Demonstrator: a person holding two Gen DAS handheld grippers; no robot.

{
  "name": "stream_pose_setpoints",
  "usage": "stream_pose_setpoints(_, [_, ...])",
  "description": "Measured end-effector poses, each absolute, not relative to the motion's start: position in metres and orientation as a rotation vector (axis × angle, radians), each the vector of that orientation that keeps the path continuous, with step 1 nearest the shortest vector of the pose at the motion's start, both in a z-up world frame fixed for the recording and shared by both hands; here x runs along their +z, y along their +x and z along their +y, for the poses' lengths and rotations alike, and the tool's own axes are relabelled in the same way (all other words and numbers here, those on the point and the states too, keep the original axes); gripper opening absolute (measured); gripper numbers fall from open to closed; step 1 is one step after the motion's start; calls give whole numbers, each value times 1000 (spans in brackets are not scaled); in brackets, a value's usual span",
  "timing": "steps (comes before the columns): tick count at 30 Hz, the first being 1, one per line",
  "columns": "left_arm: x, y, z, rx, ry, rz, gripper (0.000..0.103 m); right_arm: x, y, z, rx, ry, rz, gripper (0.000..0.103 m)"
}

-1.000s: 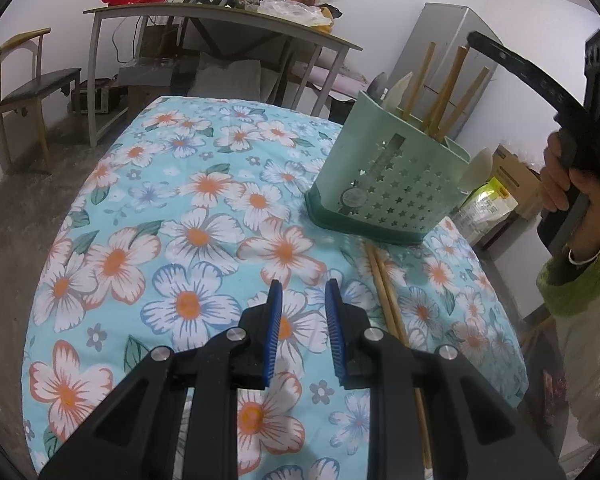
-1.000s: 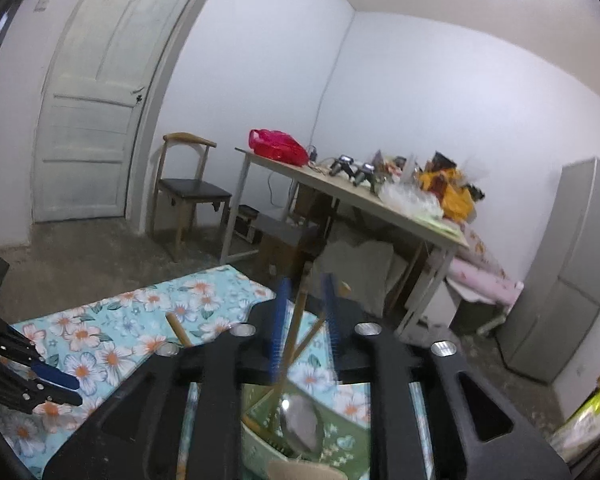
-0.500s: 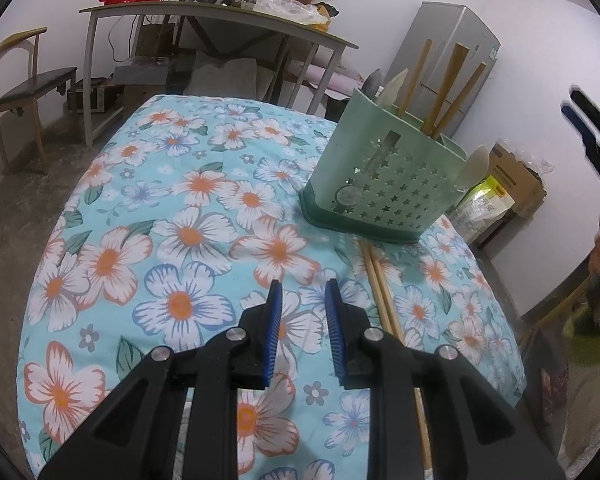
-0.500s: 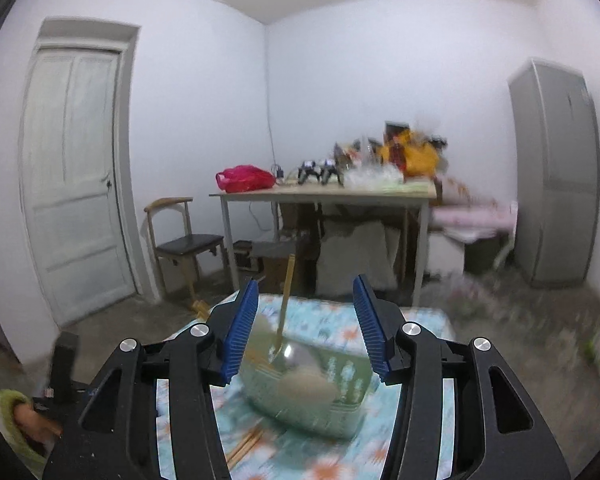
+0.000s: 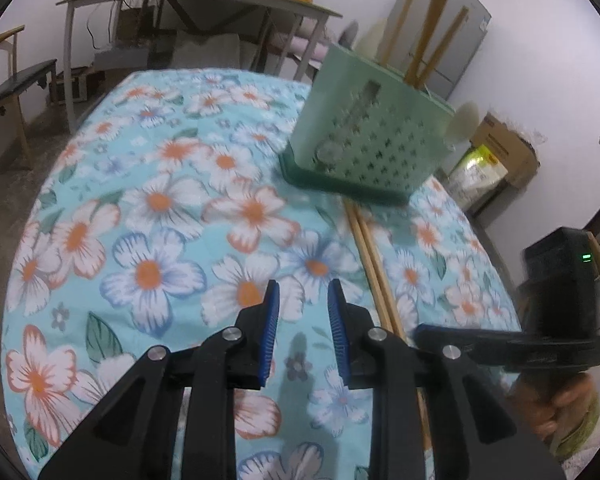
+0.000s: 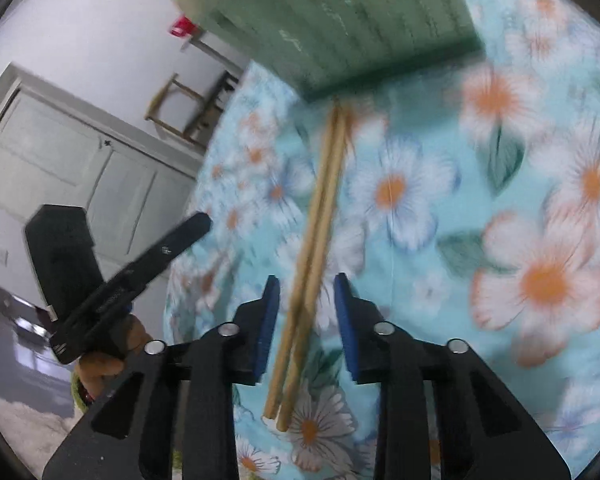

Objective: Organize utensils
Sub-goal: 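Move both grippers back down to the remaining chopsticks on the bed, then close the left gripper on one chopstick while the right gripper closes on another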

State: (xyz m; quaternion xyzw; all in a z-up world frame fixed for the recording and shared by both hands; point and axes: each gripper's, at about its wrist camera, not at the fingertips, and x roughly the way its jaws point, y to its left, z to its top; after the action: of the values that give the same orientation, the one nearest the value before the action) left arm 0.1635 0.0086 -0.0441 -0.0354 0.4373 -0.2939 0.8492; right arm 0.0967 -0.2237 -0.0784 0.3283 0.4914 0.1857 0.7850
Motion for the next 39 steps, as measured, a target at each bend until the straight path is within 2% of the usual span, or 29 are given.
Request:
stream_pose_setpoints(2, [-46,161,8,-629,-73,934,24,-82,97,-222,405,731,1060,21])
stream_pose_setpoints(8, [-51,158,1,-668,-89,970,24,-87,103,-227,411,768,1058,6])
stream_pose_setpoints(18, [-55,147,-36,-771,-39,1026,24,-89,87,-255,334,788,1003,4])
stream_pose_setpoints(22, [-62,143,-62,-783,74,1054,33,-89,78,-272,267,782,981,4])
stream_pose_setpoints(27, [-72,134,-83,-738,210,1034,33,-92,68,-286,224,799,967,4])
stream_pose_setpoints(28, [-74,134,-84,-730,214,1031,31,-92,67,-286,221,795,966,4])
stream_pose_setpoints(31, [-75,134,-81,-697,215,1020,11,-88,65,-283,208,754,965,4])
stream_pose_setpoints(32, [-75,137,-77,-693,186,1031,7,-87,66,-280,206,739,966,4])
stream_pose_setpoints(39, [-67,129,-42,-631,99,1060,6,-81,63,-273,211,683,984,4])
